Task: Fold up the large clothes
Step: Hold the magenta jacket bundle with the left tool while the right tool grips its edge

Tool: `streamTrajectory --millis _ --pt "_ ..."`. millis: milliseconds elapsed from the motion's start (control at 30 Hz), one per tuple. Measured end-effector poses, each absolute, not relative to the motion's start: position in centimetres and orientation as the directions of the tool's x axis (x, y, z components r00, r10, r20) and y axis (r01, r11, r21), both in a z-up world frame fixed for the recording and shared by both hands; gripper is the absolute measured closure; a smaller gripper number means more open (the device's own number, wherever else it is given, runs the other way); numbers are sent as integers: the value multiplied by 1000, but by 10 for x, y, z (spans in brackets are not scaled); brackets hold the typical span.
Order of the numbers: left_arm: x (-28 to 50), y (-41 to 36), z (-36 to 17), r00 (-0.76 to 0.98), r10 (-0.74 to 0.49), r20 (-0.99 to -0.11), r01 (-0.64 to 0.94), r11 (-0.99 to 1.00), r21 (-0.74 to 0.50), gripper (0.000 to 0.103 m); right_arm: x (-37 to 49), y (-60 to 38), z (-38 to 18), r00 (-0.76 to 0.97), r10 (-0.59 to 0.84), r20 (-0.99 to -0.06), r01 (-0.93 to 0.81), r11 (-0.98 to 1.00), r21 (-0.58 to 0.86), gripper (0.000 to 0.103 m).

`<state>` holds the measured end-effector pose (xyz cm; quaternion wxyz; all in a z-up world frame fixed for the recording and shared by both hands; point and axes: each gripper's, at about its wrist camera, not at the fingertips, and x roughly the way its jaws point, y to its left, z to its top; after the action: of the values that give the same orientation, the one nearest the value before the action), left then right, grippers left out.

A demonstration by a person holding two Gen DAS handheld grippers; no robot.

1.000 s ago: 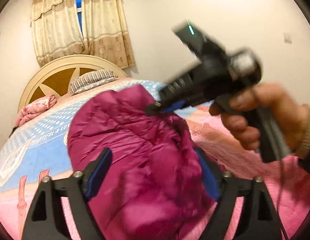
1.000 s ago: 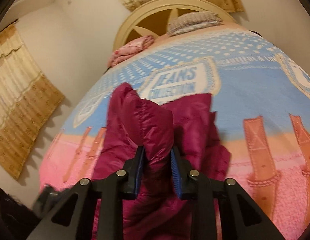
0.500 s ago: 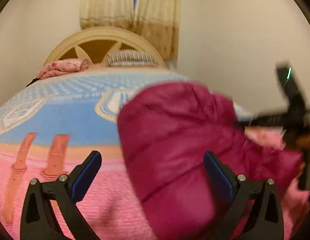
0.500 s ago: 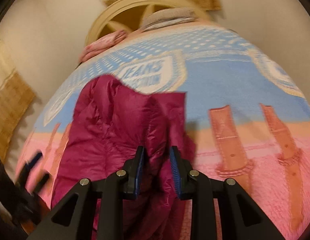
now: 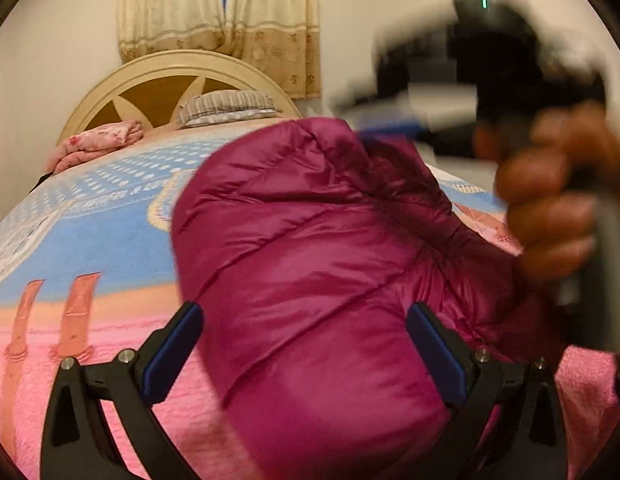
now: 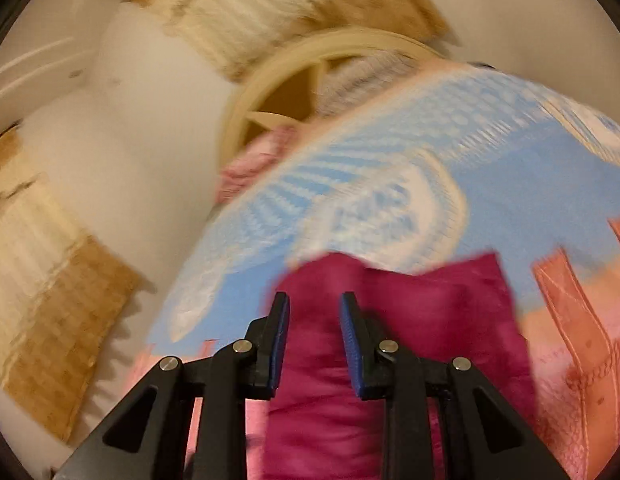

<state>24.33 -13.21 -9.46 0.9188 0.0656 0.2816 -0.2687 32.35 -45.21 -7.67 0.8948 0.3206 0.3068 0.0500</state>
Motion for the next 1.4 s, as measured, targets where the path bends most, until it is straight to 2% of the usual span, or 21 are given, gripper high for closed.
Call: streamTrajectory --millis 100,200,300,433,567,867,1400 --pt "248 -115 -86 728 -436 -529 489 871 -46 0 318 -470 -101 804 232 -548 195 767 611 76" --pt "269 -102 -66 779 -376 -502 388 918 -85 0 308 -478 -112 802 164 -575 234 799 554 76" --pt "294 -117 -53 801 -299 -519 301 950 -82 0 306 -480 -116 794 108 -599 256 834 489 76" --pt "319 -154 -59 809 -182 -558 218 976 -3 0 304 -469 -121 789 26 -614 280 874 398 76" --pt "345 -183 -92 774 -84 -628 182 979 93 0 303 -470 -134 787 3 -617 286 884 370 76" --pt "357 -190 -123 691 -105 -715 211 976 60 0 310 -478 -155 769 1 -639 296 886 358 76" --pt "365 -193 -140 631 -142 -763 230 973 9 0 316 -482 -169 750 22 -661 316 867 387 76"
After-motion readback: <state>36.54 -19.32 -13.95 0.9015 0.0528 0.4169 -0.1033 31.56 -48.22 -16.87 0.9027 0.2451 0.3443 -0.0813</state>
